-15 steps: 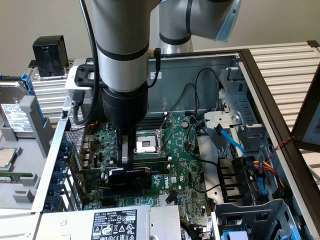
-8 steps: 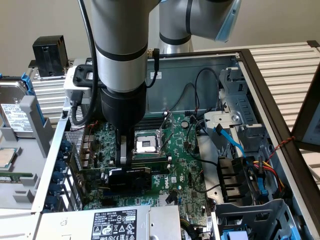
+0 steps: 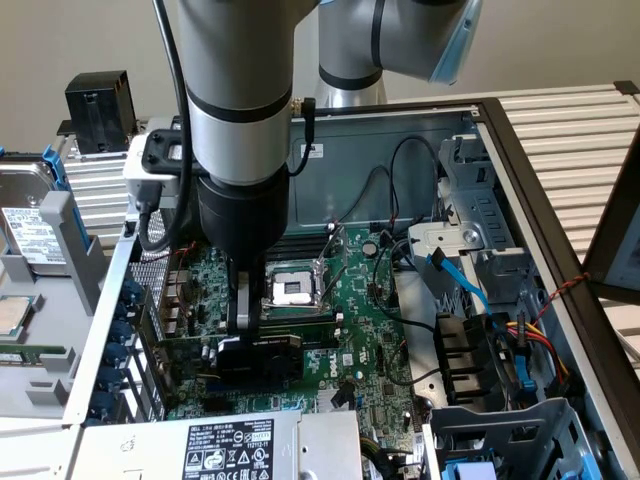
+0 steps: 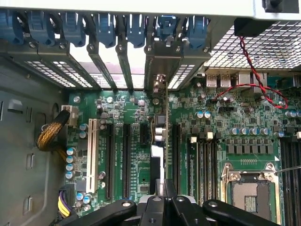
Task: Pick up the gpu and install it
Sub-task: 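Press down on the gpu until it lock into place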
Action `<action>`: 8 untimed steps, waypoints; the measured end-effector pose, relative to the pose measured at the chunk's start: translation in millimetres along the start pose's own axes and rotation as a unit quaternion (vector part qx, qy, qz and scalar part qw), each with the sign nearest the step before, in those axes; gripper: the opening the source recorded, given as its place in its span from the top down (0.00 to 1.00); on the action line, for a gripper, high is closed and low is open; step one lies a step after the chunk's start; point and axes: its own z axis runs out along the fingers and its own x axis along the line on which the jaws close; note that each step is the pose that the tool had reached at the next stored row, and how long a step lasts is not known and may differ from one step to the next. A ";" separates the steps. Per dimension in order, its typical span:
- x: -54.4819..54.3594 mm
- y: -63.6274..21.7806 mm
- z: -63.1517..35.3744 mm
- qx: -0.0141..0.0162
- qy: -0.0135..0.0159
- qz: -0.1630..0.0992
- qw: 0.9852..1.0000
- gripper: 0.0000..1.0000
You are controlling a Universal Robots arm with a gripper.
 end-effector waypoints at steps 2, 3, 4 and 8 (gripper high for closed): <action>0.1 1.3 0.2 0.000 0.000 -0.001 1.000 0.89; 0.1 2.0 0.2 -0.001 0.000 -0.001 1.000 0.89; 0.1 2.7 0.3 -0.001 0.000 -0.001 1.000 0.89; 0.2 5.4 0.5 -0.002 0.000 -0.002 1.000 0.89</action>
